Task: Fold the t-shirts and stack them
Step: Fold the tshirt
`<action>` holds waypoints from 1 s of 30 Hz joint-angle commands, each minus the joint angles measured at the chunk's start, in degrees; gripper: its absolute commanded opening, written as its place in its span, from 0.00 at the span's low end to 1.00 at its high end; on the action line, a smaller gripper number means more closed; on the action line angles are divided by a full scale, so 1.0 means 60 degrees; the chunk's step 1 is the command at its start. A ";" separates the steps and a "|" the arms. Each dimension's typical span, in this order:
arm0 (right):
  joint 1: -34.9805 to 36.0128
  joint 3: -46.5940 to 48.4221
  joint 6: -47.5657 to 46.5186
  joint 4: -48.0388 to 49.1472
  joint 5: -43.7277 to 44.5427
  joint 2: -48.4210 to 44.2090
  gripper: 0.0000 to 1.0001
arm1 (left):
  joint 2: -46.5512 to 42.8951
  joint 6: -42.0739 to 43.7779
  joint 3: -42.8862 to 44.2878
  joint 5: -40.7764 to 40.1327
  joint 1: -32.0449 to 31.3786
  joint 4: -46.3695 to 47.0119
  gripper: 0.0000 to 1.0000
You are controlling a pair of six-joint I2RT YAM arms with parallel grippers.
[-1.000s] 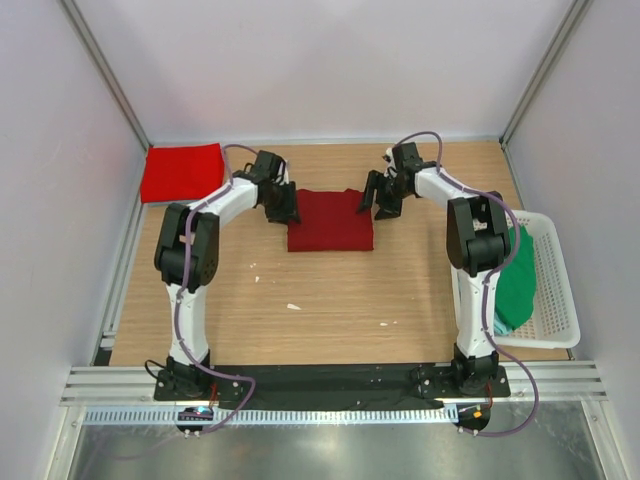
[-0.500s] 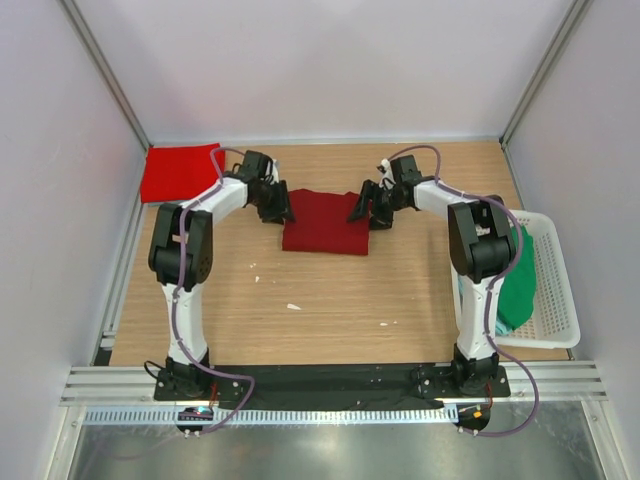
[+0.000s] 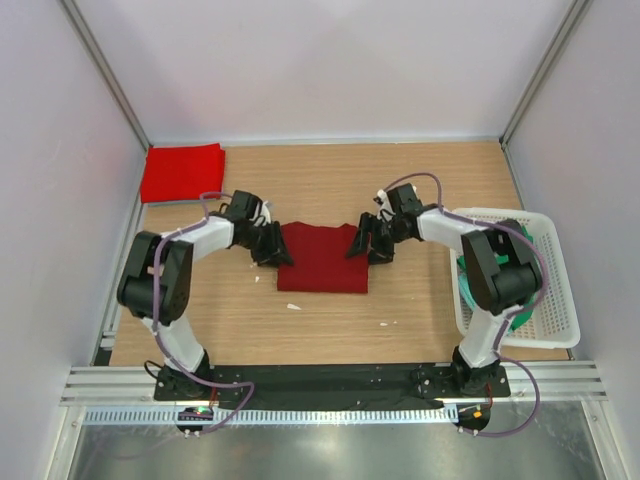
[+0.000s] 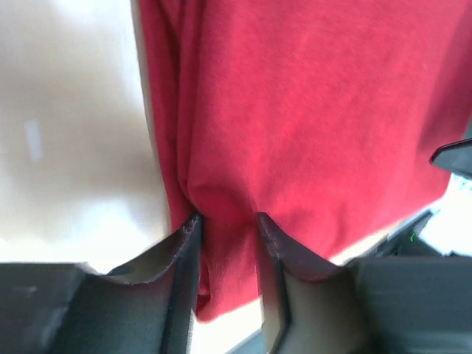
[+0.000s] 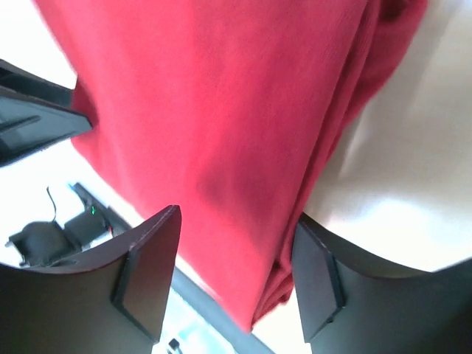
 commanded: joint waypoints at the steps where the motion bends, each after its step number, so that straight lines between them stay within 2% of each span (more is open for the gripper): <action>1: 0.0106 -0.1047 0.0405 -0.0285 0.0037 -0.2006 0.65 | -0.1779 -0.0072 -0.0610 0.0066 -0.0071 -0.0667 0.42; 5: 0.0063 -0.0760 -0.0075 -0.1295 0.0915 -0.2628 0.71 | -0.2254 0.0734 0.0104 -0.0844 0.0074 -0.1960 0.46; 9: -0.0142 0.0701 -0.0853 -0.2057 0.1999 -0.1927 0.73 | -0.1348 0.1174 0.1653 -0.0889 0.0294 -0.2210 0.44; 13: -0.0143 0.1991 -0.1498 -0.2541 0.2688 -0.0683 0.65 | 0.0057 0.1555 0.2887 -0.0727 0.0295 -0.2166 0.37; 17: -0.0143 0.2742 -0.1835 -0.2747 0.3128 0.0168 0.53 | 0.0924 0.1760 0.3650 -0.0918 0.0295 -0.2094 0.37; 20: -0.0143 0.2918 -0.1938 -0.2719 0.3100 0.0476 0.49 | 0.1334 0.1761 0.3944 -0.0976 0.0280 -0.2108 0.38; 30: -0.0157 0.3241 -0.1953 -0.2586 0.2733 0.1107 0.49 | 0.1994 0.1644 0.4164 -0.1006 0.0134 -0.1947 0.38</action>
